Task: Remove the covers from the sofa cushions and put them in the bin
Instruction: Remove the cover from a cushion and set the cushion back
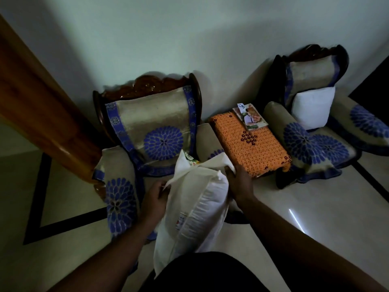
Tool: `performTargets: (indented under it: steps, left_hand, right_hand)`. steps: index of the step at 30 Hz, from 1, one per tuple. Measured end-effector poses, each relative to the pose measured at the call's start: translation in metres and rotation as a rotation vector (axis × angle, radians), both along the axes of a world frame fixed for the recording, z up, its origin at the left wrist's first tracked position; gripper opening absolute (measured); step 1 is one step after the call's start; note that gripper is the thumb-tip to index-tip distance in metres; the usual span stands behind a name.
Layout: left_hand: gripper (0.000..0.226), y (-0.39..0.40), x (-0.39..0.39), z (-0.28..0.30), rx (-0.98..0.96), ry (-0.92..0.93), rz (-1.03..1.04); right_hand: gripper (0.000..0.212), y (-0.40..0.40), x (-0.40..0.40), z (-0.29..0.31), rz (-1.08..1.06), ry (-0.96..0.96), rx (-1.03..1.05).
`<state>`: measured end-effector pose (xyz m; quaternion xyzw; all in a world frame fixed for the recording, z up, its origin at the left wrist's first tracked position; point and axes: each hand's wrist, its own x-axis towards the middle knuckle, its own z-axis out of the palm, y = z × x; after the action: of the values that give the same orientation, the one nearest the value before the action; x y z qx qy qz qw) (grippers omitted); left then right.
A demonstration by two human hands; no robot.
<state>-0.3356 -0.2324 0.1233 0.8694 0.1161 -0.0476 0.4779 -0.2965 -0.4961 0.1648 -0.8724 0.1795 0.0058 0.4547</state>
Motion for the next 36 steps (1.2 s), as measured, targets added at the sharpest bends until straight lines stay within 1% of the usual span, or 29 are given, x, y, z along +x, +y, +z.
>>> performTargets:
  steps: [1,3,4,6,7,9,10,11,13,14,17,18,20,21,22,23,24,25,26,27,28,29,30,31,32,33,35,36]
  left_hand:
    - [0.026,-0.001,0.005,0.002,-0.008,0.0,0.041]
    - [0.024,-0.001,0.025,0.009,-0.003,0.076,0.065]
    - [0.021,0.0,0.036,0.015,0.013,0.074,0.081]
    - [0.018,0.001,0.059,0.034,0.034,0.004,0.114]
    - [0.018,0.002,0.072,0.044,0.029,-0.009,0.102]
    - [0.021,0.0,0.084,0.055,0.049,0.057,-0.001]
    - [0.023,-0.002,0.086,0.059,0.069,0.07,-0.026]
    - [0.022,-0.004,0.09,0.06,0.08,0.041,-0.023]
    - [0.018,-0.01,0.091,0.066,0.035,-0.051,0.027]
    - [0.018,-0.012,0.091,0.07,0.018,-0.062,0.041]
    - [0.019,-0.012,0.087,0.074,0.048,-0.04,0.075]
    - [0.02,-0.01,0.088,0.074,0.076,-0.082,0.083]
    - [0.025,-0.011,0.085,0.08,0.078,-0.219,0.105]
    - [0.027,-0.016,0.081,0.084,-0.007,-0.266,0.116]
    - [0.026,-0.022,0.075,0.09,-0.192,-0.245,0.102]
    - [0.029,-0.03,0.069,0.095,-0.393,-0.193,0.061]
    - [0.044,-0.034,0.066,0.098,-0.524,-0.124,-0.007]
    - [0.067,-0.038,0.067,0.099,-0.545,-0.076,-0.093]
    - [0.09,-0.039,0.067,0.098,-0.484,-0.073,-0.161]
    - [0.103,-0.041,0.068,0.097,-0.416,-0.08,-0.19]
    - [0.101,-0.042,0.068,0.094,-0.374,-0.093,-0.203]
    - [0.084,-0.042,0.069,0.093,-0.388,-0.12,-0.187]
    - [0.059,-0.045,0.067,0.094,-0.406,-0.152,-0.148]
    - [0.039,-0.051,0.064,0.097,-0.412,-0.183,-0.081]
    - [0.028,-0.057,0.064,0.097,-0.404,-0.192,0.014]
    - [0.027,-0.062,0.063,0.102,-0.4,-0.164,0.106]
    - [0.042,-0.06,0.07,0.107,-0.444,-0.067,0.258]
    - [0.049,-0.054,0.077,0.105,-0.49,-0.014,0.29]
  right_hand:
    - [0.021,0.002,0.006,0.008,0.02,-0.033,0.008]
    - [0.019,0.003,0.026,0.03,0.078,-0.072,-0.038]
    - [0.018,0.002,0.038,0.043,0.093,-0.061,-0.044]
    - [0.016,-0.003,0.065,0.068,0.08,-0.078,-0.018]
    - [0.016,-0.006,0.078,0.078,0.069,-0.096,-0.039]
    - [0.018,-0.009,0.088,0.083,0.136,-0.005,-0.139]
    - [0.019,-0.008,0.089,0.085,0.165,0.041,-0.135]
    - [0.019,-0.007,0.09,0.082,0.162,0.025,-0.098]
    - [0.019,-0.003,0.09,0.081,0.041,-0.073,0.037]
    - [0.021,-0.001,0.089,0.085,0.004,-0.085,0.078]
    - [0.024,0.003,0.083,0.087,0.067,0.034,0.064]
    - [0.024,0.002,0.082,0.087,0.043,0.021,0.127]
    - [0.023,0.004,0.075,0.099,-0.035,-0.017,0.357]
    - [0.023,0.005,0.073,0.105,-0.042,-0.027,0.459]
    - [0.024,0.008,0.072,0.108,-0.009,-0.023,0.518]
    - [0.026,0.012,0.07,0.11,0.032,-0.01,0.567]
    - [0.028,0.016,0.069,0.112,0.059,0.014,0.624]
    - [0.029,0.02,0.069,0.117,0.069,0.043,0.694]
    - [0.028,0.023,0.07,0.121,0.073,0.07,0.744]
    - [0.028,0.026,0.072,0.124,0.07,0.085,0.775]
    - [0.028,0.029,0.074,0.124,0.078,0.081,0.777]
    - [0.028,0.031,0.077,0.124,0.093,0.057,0.757]
    - [0.029,0.033,0.08,0.124,0.111,0.012,0.71]
    - [0.03,0.033,0.084,0.124,0.133,-0.039,0.637]
    - [0.031,0.032,0.087,0.124,0.16,-0.091,0.529]
    - [0.031,0.03,0.09,0.125,0.176,-0.137,0.393]
    - [0.03,0.026,0.086,0.122,0.12,-0.241,0.097]
    - [0.037,0.023,0.078,0.12,0.08,-0.315,-0.053]
